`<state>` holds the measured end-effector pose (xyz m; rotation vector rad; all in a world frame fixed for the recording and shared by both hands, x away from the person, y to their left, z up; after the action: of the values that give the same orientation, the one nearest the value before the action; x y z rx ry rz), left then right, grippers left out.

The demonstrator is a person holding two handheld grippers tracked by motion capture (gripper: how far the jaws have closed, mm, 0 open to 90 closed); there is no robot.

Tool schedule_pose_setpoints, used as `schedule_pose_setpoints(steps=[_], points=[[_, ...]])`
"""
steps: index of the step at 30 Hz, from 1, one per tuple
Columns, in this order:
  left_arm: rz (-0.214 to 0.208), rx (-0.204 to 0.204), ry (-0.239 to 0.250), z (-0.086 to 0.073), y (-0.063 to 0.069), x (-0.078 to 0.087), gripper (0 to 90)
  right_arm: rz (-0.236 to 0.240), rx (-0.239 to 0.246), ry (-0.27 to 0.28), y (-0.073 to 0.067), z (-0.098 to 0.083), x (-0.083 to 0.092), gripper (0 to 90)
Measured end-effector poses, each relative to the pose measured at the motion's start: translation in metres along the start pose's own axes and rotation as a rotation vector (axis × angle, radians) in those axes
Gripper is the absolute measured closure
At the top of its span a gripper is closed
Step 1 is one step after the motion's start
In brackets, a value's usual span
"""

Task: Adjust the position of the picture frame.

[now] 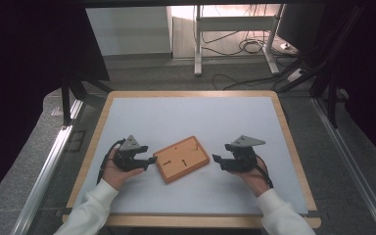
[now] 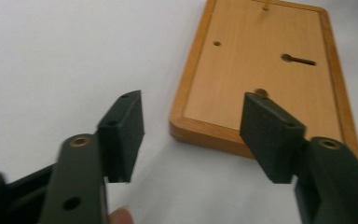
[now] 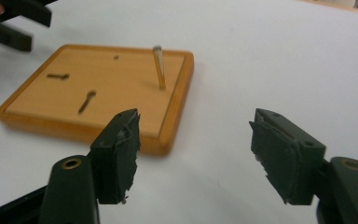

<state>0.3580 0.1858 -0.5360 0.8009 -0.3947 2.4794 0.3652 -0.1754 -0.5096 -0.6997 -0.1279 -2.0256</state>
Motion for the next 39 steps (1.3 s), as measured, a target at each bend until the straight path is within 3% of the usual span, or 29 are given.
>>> schedule_pose_setpoints(steps=[3,5,6,7,12,15,19,29,32,39], points=[[0.016,-0.022,-0.013,0.004,-0.005,-0.005,60.9,-0.008,-0.01,0.004,-0.003,-0.015,0.019,30.6],[0.008,-0.025,-0.02,0.006,-0.006,-0.007,75.2,-0.013,-0.009,0.002,-0.004,-0.019,0.023,30.3],[0.002,-0.039,-0.047,0.008,-0.011,-0.012,86.0,-0.028,0.012,-0.008,-0.007,-0.03,0.033,29.8],[0.003,-0.045,-0.057,0.009,-0.013,-0.015,90.0,-0.033,0.017,-0.016,-0.008,-0.033,0.036,29.5],[-0.005,-0.053,-0.094,0.016,-0.021,-0.034,90.0,-0.061,0.003,-0.033,-0.007,-0.049,0.047,29.0],[-0.022,-0.054,-0.109,0.015,-0.021,-0.043,90.0,-0.07,-0.006,-0.011,-0.006,-0.049,0.051,29.0],[-0.04,-0.096,-0.14,0.011,-0.013,-0.048,90.0,-0.074,-0.001,0.031,-0.008,-0.044,0.058,29.0],[-0.071,-0.111,-0.141,0.008,-0.009,-0.044,90.0,-0.093,-0.035,0.087,-0.004,-0.043,0.071,29.0],[-0.092,-0.142,-0.133,0.006,0.001,-0.038,90.0,-0.087,-0.046,0.095,-0.003,-0.042,0.071,28.9],[-0.129,-0.172,-0.122,0.003,0.019,-0.028,90.0,-0.08,-0.046,0.083,-0.003,-0.043,0.07,29.0]])
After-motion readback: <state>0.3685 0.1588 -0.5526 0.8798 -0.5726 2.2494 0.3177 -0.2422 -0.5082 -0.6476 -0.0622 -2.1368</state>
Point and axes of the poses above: each handheld gripper's, and its own axes: x roughly backward along the jaws, z roughly out of its top, y roughly to its right, the point moved 3 cm from there along -x, roughly forward along the jaws, and after that the axes turned 14 degrees about z, right-handed, at the moved point
